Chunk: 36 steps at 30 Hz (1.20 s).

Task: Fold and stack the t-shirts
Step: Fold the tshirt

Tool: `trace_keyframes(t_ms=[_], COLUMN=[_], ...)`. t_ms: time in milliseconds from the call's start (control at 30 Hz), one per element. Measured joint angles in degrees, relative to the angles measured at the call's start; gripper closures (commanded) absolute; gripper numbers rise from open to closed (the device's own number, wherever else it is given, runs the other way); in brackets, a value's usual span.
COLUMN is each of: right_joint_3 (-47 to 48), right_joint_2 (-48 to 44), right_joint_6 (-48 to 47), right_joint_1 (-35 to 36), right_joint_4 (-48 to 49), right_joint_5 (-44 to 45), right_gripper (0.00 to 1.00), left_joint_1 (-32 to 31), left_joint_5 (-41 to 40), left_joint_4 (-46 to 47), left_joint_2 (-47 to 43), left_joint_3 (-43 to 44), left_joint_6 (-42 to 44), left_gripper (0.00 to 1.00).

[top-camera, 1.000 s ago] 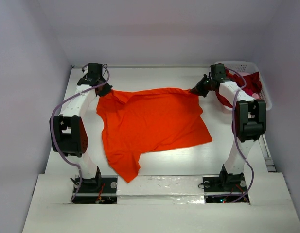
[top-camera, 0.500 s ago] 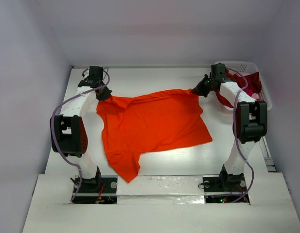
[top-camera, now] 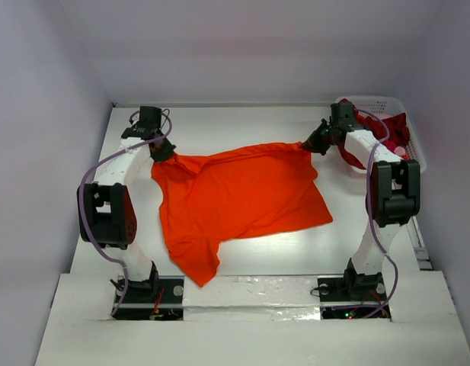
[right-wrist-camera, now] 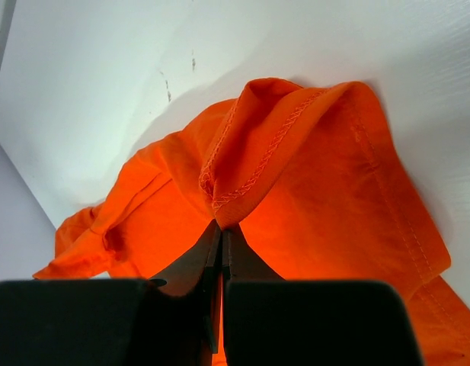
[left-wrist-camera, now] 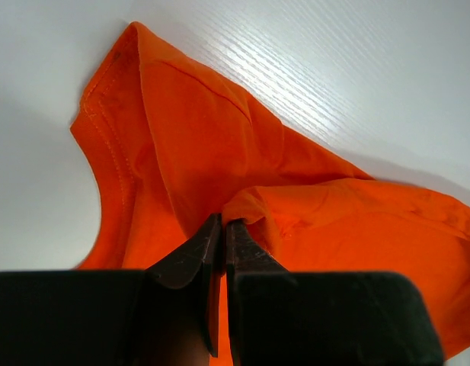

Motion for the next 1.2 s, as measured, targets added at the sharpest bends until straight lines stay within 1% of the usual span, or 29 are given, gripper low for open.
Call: trace_keyframes(t_ms=[267,800,1200], right_joint_3=[-1.5,-2.5,-2.6], right_joint_2=[-1.4,-1.5,-1.5], right_joint_6=[0.0,0.8,1.4], right_joint_1=[0.0,0.0,0.0], right_joint_4=[-0.7,-3.2,-6.1], right_joint_5=[2.1,6.9,12.2], right_gripper=[1.00,1.00,1.00], left_joint_1=[0.0,0.0,0.0], left_joint_5=[0.6,-0.2,-1.9], left_joint_4=[-2.3,-3.7,-3.9], left_joint_2=[-0.4,-1.7,-2.3], left_joint_3=[0.1,-0.6,-5.3], left_joint_6=[0.0,0.0,0.0], left_gripper=[1.00,1.00,1.00])
